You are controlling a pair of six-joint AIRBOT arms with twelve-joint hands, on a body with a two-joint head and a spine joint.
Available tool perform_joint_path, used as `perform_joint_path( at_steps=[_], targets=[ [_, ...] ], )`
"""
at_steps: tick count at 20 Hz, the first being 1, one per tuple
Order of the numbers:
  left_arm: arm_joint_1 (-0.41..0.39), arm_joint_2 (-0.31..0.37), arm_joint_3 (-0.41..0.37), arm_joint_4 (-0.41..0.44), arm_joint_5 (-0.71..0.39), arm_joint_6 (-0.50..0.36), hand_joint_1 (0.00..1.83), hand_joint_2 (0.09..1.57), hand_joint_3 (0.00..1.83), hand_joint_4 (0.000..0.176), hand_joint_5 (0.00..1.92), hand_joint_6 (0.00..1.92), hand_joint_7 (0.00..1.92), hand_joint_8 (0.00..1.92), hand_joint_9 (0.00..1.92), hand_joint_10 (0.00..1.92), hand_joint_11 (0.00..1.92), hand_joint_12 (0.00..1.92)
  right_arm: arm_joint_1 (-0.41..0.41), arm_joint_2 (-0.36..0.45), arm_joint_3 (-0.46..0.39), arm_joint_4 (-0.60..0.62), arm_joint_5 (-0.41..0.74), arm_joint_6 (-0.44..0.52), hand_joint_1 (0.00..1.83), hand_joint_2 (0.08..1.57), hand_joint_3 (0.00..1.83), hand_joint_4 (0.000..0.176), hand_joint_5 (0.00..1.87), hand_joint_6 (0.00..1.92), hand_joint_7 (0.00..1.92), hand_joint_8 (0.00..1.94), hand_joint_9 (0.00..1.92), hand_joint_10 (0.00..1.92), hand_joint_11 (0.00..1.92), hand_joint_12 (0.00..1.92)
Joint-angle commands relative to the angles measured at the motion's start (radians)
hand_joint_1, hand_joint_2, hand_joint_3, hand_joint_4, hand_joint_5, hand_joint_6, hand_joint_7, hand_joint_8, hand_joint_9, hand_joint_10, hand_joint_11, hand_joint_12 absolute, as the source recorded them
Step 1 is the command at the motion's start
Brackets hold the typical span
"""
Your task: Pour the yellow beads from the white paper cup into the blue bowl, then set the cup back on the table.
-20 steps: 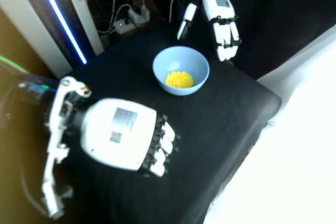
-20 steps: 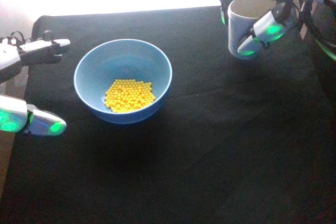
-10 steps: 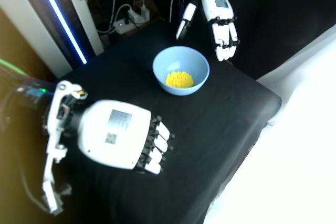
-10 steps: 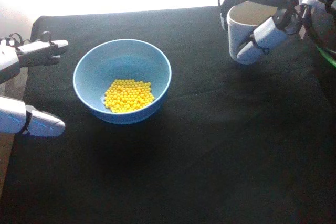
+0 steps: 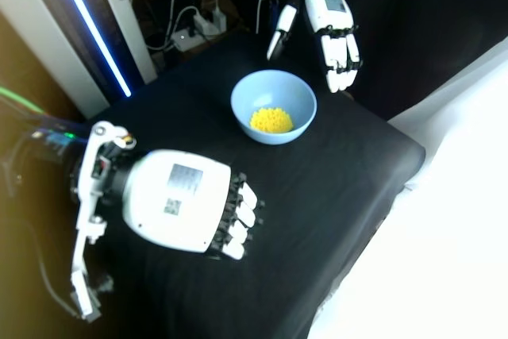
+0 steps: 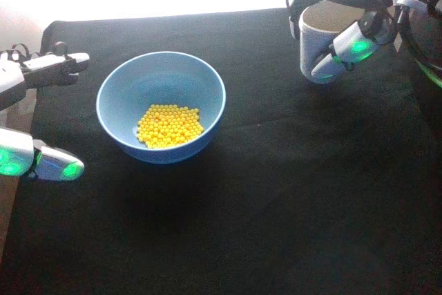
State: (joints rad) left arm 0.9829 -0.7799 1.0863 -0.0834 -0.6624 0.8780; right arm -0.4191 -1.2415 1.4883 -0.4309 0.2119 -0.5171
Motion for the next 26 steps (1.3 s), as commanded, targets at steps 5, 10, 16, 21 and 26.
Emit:
perform_joint_path(
  at_steps=[5,10,16,21,26],
  targets=[
    [-0.006,0.008,0.002,-0.018,-0.107,-0.003,0.62,0.86,0.00,0.000,0.07,0.00,0.30,0.00,0.29,0.00,0.00,0.66,0.006,0.002,0.001,0.004,0.097,0.000,1.05,0.86,0.00,0.000,0.42,0.00,0.83,0.00,0.90,0.07,0.52,1.27],
    [-0.006,0.007,0.001,-0.018,-0.103,-0.003,0.62,0.85,0.00,0.000,0.06,0.00,0.31,0.00,0.31,0.01,0.00,0.67,0.007,0.006,-0.011,-0.015,0.097,0.000,0.56,0.68,0.00,0.135,0.00,0.00,0.22,0.01,0.20,0.01,0.00,0.41],
    [-0.006,0.008,0.001,-0.021,-0.100,-0.004,0.59,0.86,0.00,0.000,0.04,0.00,0.28,0.00,0.26,0.00,0.00,0.60,0.007,0.011,-0.036,-0.041,0.097,0.000,0.62,0.56,0.00,0.176,0.00,0.00,0.00,0.00,0.00,0.00,0.00,0.35],
    [-0.004,0.009,0.000,-0.023,-0.099,-0.004,0.61,0.86,0.00,0.000,0.05,0.00,0.29,0.00,0.26,0.00,0.00,0.59,0.007,0.027,-0.055,-0.045,0.097,0.000,0.67,0.59,0.00,0.176,0.00,0.00,0.00,0.00,0.00,0.00,0.00,0.11],
    [0.004,0.014,-0.002,-0.029,-0.102,-0.004,0.64,0.84,0.00,0.000,0.05,0.00,0.29,0.00,0.25,0.00,0.00,0.55,0.007,0.055,-0.074,-0.038,0.119,0.000,0.65,0.58,0.00,0.176,0.00,0.00,0.00,0.00,0.00,0.00,0.00,0.00]
  ],
)
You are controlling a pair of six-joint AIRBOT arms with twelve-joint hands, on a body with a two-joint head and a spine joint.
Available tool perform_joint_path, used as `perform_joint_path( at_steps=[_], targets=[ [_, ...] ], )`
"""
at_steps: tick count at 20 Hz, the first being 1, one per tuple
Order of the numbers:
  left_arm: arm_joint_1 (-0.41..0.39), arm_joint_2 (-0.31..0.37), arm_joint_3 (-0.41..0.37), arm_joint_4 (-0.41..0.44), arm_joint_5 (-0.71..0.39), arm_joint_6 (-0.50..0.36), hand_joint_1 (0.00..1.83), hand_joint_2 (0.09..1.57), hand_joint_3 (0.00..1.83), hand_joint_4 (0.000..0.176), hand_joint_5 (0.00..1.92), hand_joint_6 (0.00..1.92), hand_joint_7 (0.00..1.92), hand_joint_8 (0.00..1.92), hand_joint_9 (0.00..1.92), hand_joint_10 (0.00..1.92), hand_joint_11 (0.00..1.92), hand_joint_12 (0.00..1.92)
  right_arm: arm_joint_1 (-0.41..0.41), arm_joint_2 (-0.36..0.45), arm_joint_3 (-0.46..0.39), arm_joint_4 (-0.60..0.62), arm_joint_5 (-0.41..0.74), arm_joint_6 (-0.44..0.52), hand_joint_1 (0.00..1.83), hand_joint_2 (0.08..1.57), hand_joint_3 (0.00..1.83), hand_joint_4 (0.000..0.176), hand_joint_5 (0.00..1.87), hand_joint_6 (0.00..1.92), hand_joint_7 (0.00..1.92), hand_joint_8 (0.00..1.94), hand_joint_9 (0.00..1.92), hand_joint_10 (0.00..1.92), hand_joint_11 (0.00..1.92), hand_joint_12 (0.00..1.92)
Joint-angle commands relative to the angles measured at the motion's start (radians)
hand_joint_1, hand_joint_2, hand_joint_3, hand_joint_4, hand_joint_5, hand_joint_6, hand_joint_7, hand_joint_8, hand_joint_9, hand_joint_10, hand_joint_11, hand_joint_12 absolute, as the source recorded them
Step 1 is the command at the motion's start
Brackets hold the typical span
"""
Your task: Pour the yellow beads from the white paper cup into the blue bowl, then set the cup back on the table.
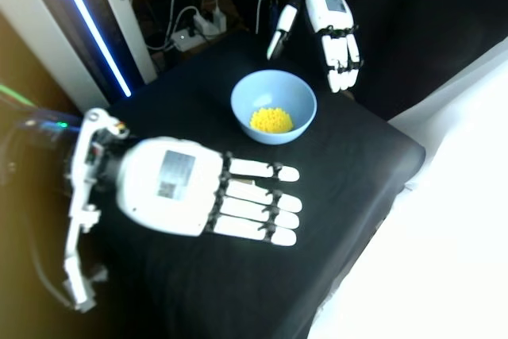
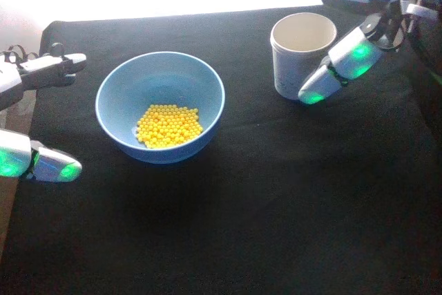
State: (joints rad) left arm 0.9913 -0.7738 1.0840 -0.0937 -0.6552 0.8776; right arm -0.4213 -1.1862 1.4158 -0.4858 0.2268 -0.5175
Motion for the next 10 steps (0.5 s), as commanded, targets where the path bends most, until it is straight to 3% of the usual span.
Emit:
perform_joint_path(
  at_steps=[1,3,4,5,10],
  targets=[
    [-0.004,0.010,0.001,-0.018,-0.105,-0.003,0.64,0.86,0.00,0.000,0.03,0.00,0.28,0.00,0.24,0.00,0.00,0.53,0.009,0.008,-0.005,0.026,0.116,0.000,0.65,0.58,0.00,0.176,0.00,0.00,0.00,0.00,0.00,0.00,0.00,0.00],
    [-0.010,0.017,0.005,0.023,-0.048,-0.003,0.62,0.84,0.00,0.000,0.06,0.01,0.29,0.01,0.24,0.00,0.00,0.53,0.009,0.026,-0.014,0.042,0.142,0.000,0.67,0.63,0.02,0.176,0.00,0.00,0.00,0.00,0.00,0.00,0.00,0.00],
    [-0.016,0.018,0.009,0.043,-0.023,-0.003,0.66,0.84,0.00,0.000,0.05,0.00,0.28,0.00,0.22,0.00,0.00,0.43,0.009,0.038,-0.021,0.042,0.158,0.000,0.67,0.63,0.02,0.176,0.00,0.00,0.00,0.00,0.00,0.00,0.00,0.00],
    [-0.027,0.019,0.014,0.068,0.001,-0.003,0.73,0.83,0.00,0.000,0.10,0.01,0.31,0.01,0.25,0.01,0.00,0.49,0.009,0.054,-0.031,0.042,0.178,0.000,0.68,0.64,0.03,0.176,0.00,0.00,0.00,0.00,0.00,0.00,0.00,0.00],
    [-0.093,0.041,0.020,0.143,0.054,-0.003,0.69,0.81,0.00,0.000,0.13,0.01,0.30,0.01,0.30,0.01,0.00,0.77,0.009,0.139,-0.102,0.042,0.231,-0.016,0.74,0.66,0.02,0.176,0.00,0.00,0.00,0.00,0.00,0.00,0.00,0.00]
  ],
)
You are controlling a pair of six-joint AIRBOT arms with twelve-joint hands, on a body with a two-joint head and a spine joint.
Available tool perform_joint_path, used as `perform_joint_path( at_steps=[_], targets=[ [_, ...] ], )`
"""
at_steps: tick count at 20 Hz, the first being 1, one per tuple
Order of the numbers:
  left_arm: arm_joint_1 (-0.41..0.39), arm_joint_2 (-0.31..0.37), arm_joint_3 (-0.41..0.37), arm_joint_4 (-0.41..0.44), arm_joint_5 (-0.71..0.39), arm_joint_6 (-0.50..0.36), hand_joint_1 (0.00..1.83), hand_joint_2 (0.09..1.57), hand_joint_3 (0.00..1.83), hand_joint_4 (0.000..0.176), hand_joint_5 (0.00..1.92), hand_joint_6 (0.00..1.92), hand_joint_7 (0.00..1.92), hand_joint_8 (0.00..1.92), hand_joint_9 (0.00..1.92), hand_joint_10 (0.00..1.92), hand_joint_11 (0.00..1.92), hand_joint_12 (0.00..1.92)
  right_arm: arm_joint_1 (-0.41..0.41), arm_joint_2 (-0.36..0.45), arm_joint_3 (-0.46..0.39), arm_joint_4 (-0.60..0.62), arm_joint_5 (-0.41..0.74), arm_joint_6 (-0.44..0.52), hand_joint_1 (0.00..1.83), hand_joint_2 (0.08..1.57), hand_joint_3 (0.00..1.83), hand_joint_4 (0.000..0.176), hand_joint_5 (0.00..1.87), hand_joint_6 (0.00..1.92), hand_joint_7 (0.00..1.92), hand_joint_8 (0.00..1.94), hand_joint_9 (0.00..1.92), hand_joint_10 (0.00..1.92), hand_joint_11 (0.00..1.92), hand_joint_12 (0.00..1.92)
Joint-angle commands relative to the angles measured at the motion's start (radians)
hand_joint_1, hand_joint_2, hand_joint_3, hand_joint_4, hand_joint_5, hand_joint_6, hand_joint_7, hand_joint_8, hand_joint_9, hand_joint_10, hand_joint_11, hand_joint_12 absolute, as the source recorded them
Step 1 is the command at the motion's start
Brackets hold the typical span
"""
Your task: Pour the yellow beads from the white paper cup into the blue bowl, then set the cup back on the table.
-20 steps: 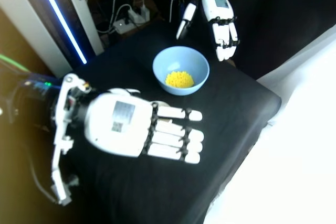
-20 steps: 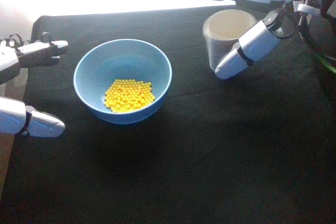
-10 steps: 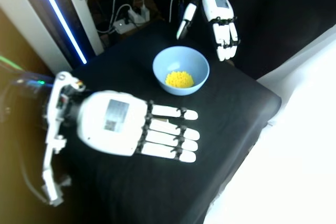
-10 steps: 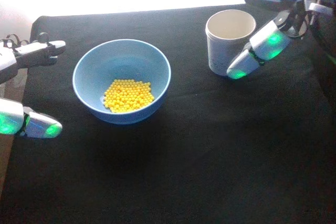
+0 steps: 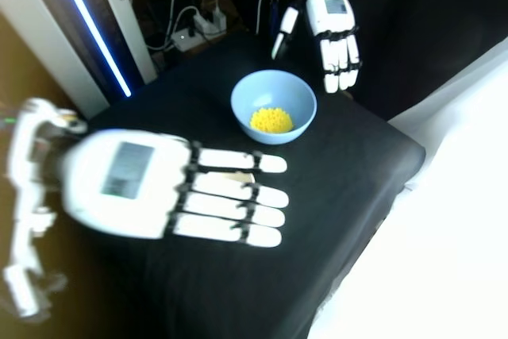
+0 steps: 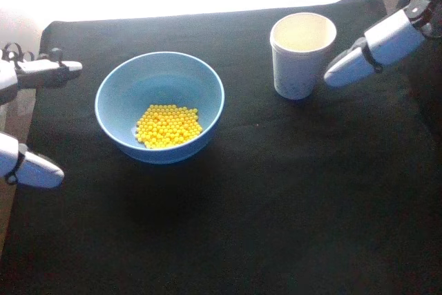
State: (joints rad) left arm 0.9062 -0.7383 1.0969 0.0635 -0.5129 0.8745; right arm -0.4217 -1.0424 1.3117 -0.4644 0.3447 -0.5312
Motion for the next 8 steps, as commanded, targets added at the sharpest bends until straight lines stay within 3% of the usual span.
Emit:
perform_joint_path(
  at_steps=[1,4,7,8],
  targets=[
    [-0.017,0.012,0.009,-0.011,-0.089,0.000,0.64,0.82,0.00,0.000,0.10,0.00,0.30,0.00,0.30,0.01,0.00,0.75,0.009,0.013,-0.013,0.022,0.122,-0.011,0.73,0.65,0.01,0.176,0.00,0.00,0.00,0.00,0.00,0.00,0.00,0.00],
    [-0.057,0.035,0.002,0.029,-0.086,0.000,0.63,0.84,0.01,0.000,0.02,0.00,0.20,0.00,0.22,0.00,0.00,0.53,-0.004,0.056,-0.047,0.024,0.161,-0.011,0.75,0.67,0.01,0.168,0.00,0.00,0.00,0.00,0.00,0.00,0.00,0.00],
    [-0.108,0.050,-0.008,0.057,-0.114,0.001,0.63,0.85,0.00,0.000,0.00,0.00,0.28,0.01,0.24,0.01,0.00,0.49,-0.105,0.086,-0.059,0.165,0.269,-0.038,0.80,0.65,0.00,0.176,0.00,0.00,0.00,0.00,0.00,0.00,0.00,0.00],
    [-0.117,0.052,-0.010,0.062,-0.117,0.001,0.64,0.84,0.00,0.000,0.00,0.00,0.26,0.00,0.23,0.00,0.00,0.49,-0.127,0.090,-0.066,0.231,0.292,-0.092,0.84,0.64,0.00,0.131,0.00,0.00,0.00,0.00,0.00,0.00,0.00,0.00]
  ],
)
